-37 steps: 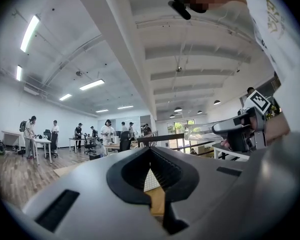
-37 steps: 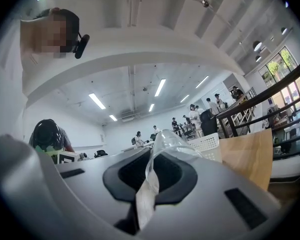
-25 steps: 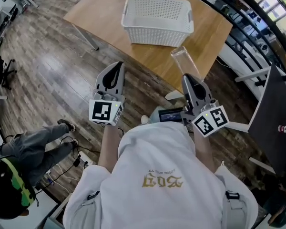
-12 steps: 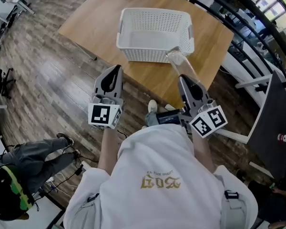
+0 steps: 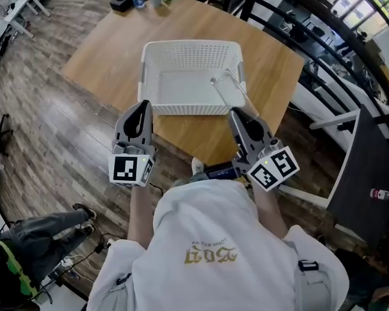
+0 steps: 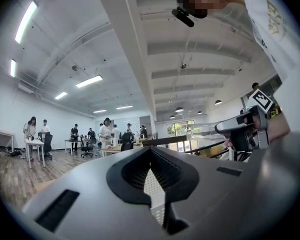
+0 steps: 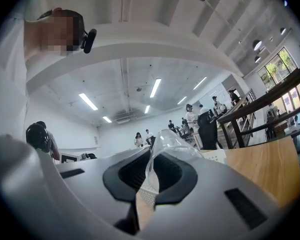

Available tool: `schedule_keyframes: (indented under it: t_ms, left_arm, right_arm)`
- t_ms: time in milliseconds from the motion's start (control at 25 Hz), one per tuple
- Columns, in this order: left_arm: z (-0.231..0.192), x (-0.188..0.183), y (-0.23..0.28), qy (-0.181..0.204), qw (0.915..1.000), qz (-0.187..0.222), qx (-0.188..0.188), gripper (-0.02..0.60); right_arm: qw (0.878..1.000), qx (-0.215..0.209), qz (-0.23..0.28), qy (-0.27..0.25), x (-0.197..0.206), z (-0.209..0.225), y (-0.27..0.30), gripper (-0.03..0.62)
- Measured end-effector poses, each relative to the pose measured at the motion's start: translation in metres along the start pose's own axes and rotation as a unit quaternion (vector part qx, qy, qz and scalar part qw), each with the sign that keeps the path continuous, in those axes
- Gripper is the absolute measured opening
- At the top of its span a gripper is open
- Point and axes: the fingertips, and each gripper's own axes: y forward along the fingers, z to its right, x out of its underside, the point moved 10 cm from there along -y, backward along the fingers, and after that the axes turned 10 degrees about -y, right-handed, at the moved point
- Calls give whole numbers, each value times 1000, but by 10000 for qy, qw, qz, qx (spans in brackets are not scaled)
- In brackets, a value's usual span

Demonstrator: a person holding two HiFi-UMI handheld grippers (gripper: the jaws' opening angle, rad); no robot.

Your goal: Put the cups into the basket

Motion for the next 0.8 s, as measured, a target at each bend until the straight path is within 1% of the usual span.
schedule_keyframes:
  t_ms: [160,360,800]
  left_arm:
    - [-3,1,11,-45,10000,-12,-39,6]
    - [-10,4,14,-100,9999,-90,-1,6]
    - [-47,-1,50,-241,9988,-90,421,6]
  right_arm:
    - [10000,48,-18,16,-4,15,8,25]
    - [9999,74,-90,-15,-5,15,16,25]
    - [9986,460,-279,-1,2,11,43,25]
